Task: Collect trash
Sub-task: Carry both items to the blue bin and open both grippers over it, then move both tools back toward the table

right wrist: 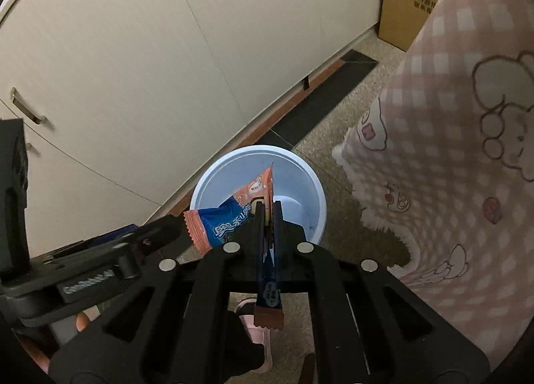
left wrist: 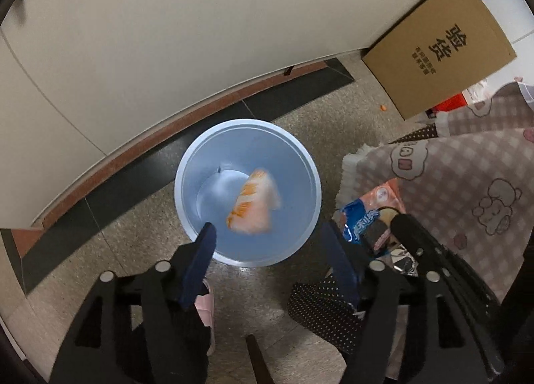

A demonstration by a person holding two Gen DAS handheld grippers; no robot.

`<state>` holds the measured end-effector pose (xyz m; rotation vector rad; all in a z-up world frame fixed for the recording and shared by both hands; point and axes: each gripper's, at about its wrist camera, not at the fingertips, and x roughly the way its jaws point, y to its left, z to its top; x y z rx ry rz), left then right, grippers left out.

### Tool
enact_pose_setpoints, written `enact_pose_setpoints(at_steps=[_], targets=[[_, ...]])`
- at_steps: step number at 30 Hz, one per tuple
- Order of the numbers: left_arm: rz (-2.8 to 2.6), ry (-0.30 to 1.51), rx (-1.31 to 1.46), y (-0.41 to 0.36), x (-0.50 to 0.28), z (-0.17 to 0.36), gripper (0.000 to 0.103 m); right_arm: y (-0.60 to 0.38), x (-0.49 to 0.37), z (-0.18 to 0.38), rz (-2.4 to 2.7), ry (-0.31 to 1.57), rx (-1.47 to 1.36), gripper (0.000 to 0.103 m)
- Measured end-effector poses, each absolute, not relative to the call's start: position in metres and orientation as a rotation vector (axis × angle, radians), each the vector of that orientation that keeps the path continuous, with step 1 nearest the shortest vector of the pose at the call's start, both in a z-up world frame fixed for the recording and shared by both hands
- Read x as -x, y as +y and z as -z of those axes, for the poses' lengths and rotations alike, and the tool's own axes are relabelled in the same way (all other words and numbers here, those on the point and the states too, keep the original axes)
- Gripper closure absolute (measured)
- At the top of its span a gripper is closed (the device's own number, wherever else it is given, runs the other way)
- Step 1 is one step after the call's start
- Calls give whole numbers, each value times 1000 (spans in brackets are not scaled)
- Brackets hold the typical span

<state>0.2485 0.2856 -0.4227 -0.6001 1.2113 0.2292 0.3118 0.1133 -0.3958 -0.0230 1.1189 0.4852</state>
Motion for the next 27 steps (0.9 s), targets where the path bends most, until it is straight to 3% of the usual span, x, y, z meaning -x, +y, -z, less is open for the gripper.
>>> enact_pose_setpoints(at_steps=[15,16,18,19,27], targets=[[-357,1202,631,314,-220,425,33,138,-314,397,-536,1096,-27,97],[-368,1192,637,317,-218,421,33,140,-315,395,-543,1094,-32,92],[-378,1179,639,320,-216,416,33,142,-320,394,-553,1104,-60,66],[-380,1171,638,321,-215,412,33,142,-322,393,-547,1106,-78,42],[-379,1106,638,319,-205,377,33,138,-304,359,-540,1043,-19,40]])
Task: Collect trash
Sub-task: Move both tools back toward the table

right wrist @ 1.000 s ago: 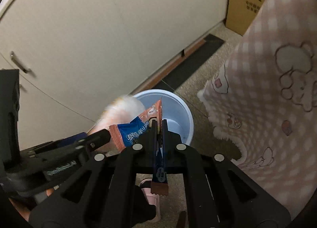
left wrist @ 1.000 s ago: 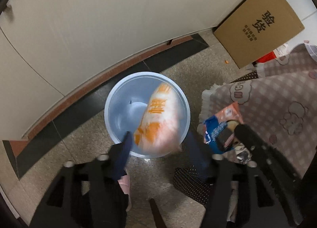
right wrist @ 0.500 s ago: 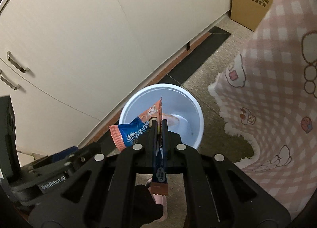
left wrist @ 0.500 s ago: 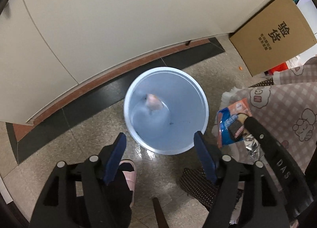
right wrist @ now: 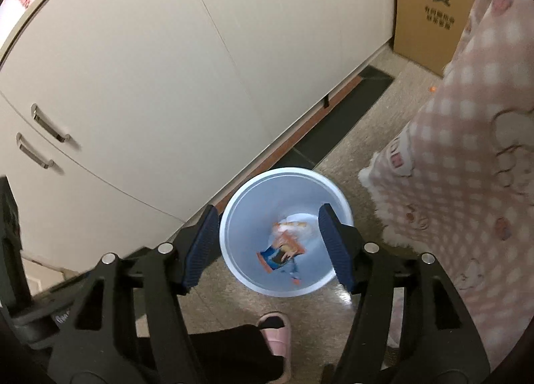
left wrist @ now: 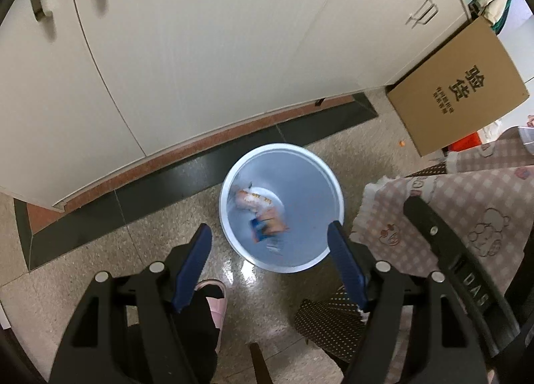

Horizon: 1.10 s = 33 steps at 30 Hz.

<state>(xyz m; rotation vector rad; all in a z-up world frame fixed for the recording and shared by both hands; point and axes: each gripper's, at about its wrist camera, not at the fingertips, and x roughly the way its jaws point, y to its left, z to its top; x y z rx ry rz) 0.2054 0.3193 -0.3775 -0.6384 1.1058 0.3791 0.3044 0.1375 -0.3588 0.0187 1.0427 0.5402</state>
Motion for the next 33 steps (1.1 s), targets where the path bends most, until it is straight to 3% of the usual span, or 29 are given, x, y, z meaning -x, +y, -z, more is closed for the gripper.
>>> enact_pose_setpoints(at_steps=[12,20,33], targets=[[-397,831,596,296,-157,252,29,97,-235,224,-615,795,-42,40],[-256,687,447,226,-155,166,27,6,-200,138,-546,614,-153,40],[105,698,-77,4,-235,131,27,-190,-200,123,-171,546,-239,38]])
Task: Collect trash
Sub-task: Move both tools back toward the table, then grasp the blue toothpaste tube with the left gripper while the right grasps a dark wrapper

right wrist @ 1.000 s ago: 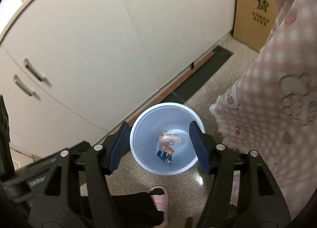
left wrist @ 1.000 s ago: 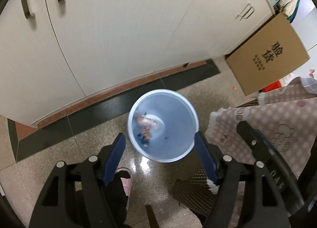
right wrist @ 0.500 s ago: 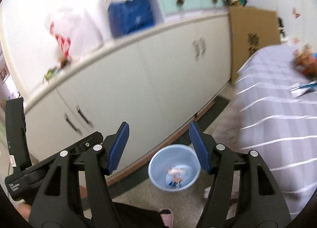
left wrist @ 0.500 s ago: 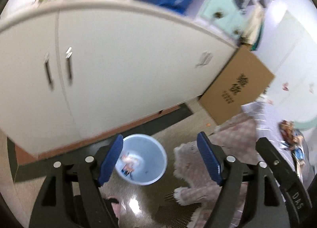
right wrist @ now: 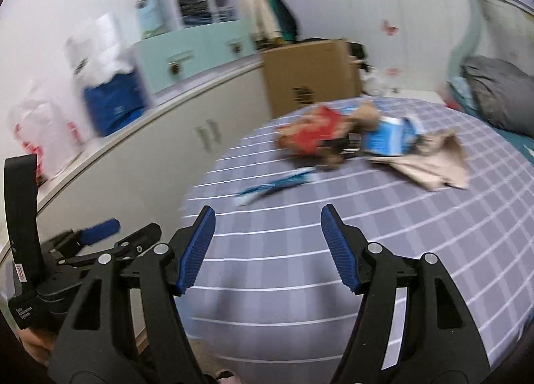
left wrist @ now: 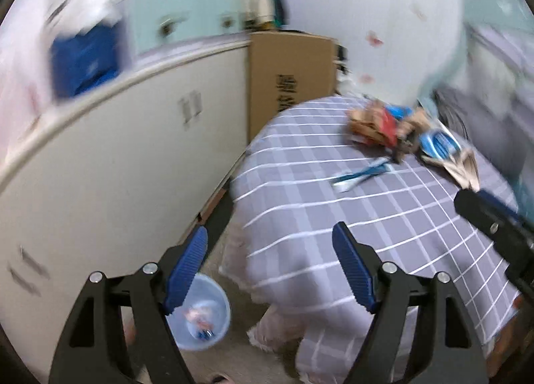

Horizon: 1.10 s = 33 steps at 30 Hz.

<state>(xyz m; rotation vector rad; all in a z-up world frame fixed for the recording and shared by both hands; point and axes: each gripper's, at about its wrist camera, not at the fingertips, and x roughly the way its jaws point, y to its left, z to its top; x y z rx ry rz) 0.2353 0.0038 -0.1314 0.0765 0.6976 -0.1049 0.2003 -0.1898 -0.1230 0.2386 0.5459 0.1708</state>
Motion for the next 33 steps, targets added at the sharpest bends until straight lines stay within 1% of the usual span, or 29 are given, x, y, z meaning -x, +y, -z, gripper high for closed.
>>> enact_pose_setpoints(at_steps=[3,7,11,14,16,18,19,20,21,22,23,26,27,28,30,32,33], targets=[[157,699,-180,-36,-254,133,27,-230,-205,129,-105,557,-257,37],[209,705,-259,-66,-282,139,27,-255,-210,137,-70,580,-276,37],[210,719,-368,-85,-303,152,27,-270,-226,145,-81,610,-307,37],[218,723,-383,-88,-310,156,27,-276,-236,147,-111,632,-346,37],[234,718,-404,-94,-315,158,35,-278,-243,147,-113,637,-363,37],[258,741,-414,-97,-321,161,51,-280,-250,147,-132,644,-389,37],[262,753,-417,-97,-323,163,57,-281,-256,146,-140,649,-410,37],[271,771,-414,-98,-327,166,69,-281,-262,146,-154,657,-432,37],[284,771,-400,-98,-328,166,78,-281,-269,147,-181,668,-471,37],[300,780,-377,-96,-329,166,82,-282,-275,148,-196,677,-507,37],[306,783,-363,-96,-329,166,84,-282,-282,149,-197,683,-544,37],[313,782,-292,-87,-328,165,85,-281,-302,150,-214,675,-626,37],[309,779,-273,-84,-328,164,85,-281,-307,152,-220,678,-656,39],[302,771,-245,-79,-327,161,85,-281,-314,153,-225,686,-686,43],[288,763,-206,-69,-326,158,85,-279,-326,153,-206,691,-698,45],[274,755,-170,-58,-324,155,85,-278,-339,157,-168,706,-699,54],[271,755,-158,-54,-323,154,85,-278,-344,159,-163,716,-709,55]])
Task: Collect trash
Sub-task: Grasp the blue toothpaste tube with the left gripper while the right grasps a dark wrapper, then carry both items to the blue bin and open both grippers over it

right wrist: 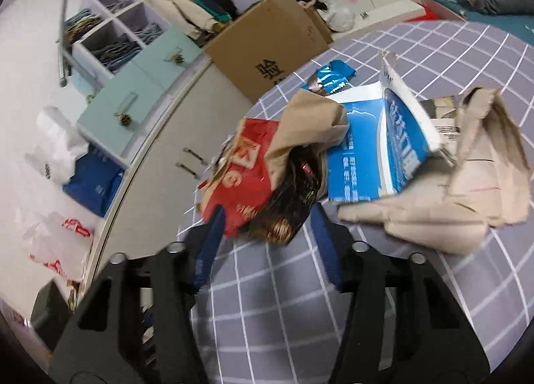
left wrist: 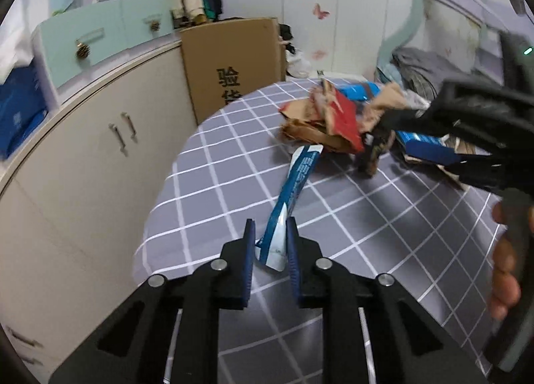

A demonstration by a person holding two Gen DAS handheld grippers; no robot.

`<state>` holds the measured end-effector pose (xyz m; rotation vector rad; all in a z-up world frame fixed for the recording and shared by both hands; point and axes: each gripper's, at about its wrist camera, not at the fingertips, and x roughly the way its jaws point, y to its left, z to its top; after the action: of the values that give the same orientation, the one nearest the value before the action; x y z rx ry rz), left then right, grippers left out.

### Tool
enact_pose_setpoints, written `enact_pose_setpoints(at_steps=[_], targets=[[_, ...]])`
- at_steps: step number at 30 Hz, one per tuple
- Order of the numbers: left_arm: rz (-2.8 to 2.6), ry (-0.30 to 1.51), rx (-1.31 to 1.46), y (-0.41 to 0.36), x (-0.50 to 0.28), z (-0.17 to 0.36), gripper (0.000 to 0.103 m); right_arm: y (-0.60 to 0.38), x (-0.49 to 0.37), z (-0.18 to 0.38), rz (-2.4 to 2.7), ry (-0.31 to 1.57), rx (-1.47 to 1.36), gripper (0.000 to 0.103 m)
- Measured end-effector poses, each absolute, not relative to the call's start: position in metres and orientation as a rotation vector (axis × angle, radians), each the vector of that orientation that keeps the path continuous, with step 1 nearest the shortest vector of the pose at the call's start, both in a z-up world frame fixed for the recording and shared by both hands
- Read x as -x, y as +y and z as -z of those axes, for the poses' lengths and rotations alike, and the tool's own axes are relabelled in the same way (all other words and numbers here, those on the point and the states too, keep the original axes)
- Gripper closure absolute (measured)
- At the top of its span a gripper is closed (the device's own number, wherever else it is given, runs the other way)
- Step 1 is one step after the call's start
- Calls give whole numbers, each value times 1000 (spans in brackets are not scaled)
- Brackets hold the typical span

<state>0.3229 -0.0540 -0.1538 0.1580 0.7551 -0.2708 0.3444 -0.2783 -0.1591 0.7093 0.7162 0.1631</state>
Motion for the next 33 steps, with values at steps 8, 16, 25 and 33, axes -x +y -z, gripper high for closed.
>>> enact_pose_setpoints(at_steps=[8,16,25,33], targets=[[261,752,-103,-31,-312,148,85,-282,-358,179,-178,771,-778,93],[285,730,-3,-13,-289,134,85,-292,-302,173,-234,726,-786,98],[298,724,90,7,-247,131,85,-261,-240,160,-336,691,-777,98],[276,750,152,37,-224,141,85,-237,-206,147,-313,664,-685,97]])
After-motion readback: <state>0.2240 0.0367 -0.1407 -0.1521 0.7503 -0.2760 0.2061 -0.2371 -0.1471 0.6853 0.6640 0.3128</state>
